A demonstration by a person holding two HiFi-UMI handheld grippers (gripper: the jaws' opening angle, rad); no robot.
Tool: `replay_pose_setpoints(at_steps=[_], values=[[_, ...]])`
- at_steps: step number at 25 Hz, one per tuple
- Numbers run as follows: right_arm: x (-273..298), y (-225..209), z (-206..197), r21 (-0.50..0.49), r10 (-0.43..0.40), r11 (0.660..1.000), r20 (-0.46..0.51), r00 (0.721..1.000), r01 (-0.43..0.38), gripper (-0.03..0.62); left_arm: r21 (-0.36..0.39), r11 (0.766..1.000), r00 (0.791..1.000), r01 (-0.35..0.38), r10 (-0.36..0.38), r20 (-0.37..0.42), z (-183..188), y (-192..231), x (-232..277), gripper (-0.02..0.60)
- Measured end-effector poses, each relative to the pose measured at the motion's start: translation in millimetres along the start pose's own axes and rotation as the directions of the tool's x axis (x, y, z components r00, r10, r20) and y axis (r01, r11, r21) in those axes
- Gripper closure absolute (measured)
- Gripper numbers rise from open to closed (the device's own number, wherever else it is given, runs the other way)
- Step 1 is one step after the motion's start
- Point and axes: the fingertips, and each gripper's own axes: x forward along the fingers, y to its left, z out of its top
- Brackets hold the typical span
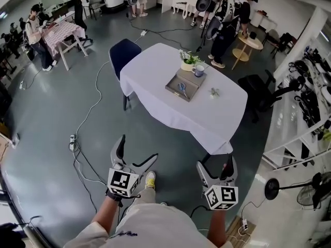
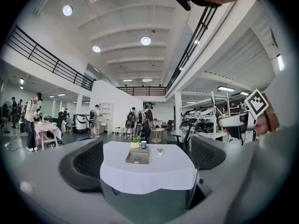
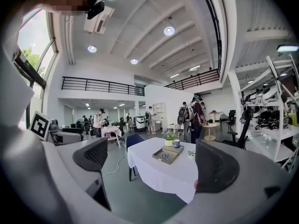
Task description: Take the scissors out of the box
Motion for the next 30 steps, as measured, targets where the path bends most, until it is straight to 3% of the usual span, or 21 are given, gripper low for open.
replay_pose_setpoints(at_steps=[9,13,21,26,30], values=[[74.9,7.8,11.1,-0.022,-0.065,0.998,-0.047,0.997,0.064,0.02,-0.026,0.999,0.999,0.045,-0.045,0.013,6.4,73.4,61.5,0.002],[99.8,14.8,11.5,-0.068,-0.091,0.994,-0.074,0.993,0.086,0.02,-0.017,0.998,0.998,0.063,-0.064,-0.017,-5.6,96.2,87.6,0.002],[129.6,27.4,1.6,-0.113,-0.077,0.991,-0.1,0.992,0.066,0.02,-0.063,0.994,0.992,0.09,-0.095,-0.087,-32.1,119.9,110.4,0.003],[147.3,9.3,-0.9,-0.08,-0.106,0.992,-0.092,0.99,0.099,0.029,-0.029,0.992,0.988,0.126,-0.128,-0.083,-22.7,120.5,136.9,0.003],[177.9,3.8,-6.5,-0.063,-0.084,0.995,-0.093,0.992,0.078,0.036,-0.003,0.991,0.987,0.133,-0.133,-0.085,-19.4,127.0,160.9,0.003]])
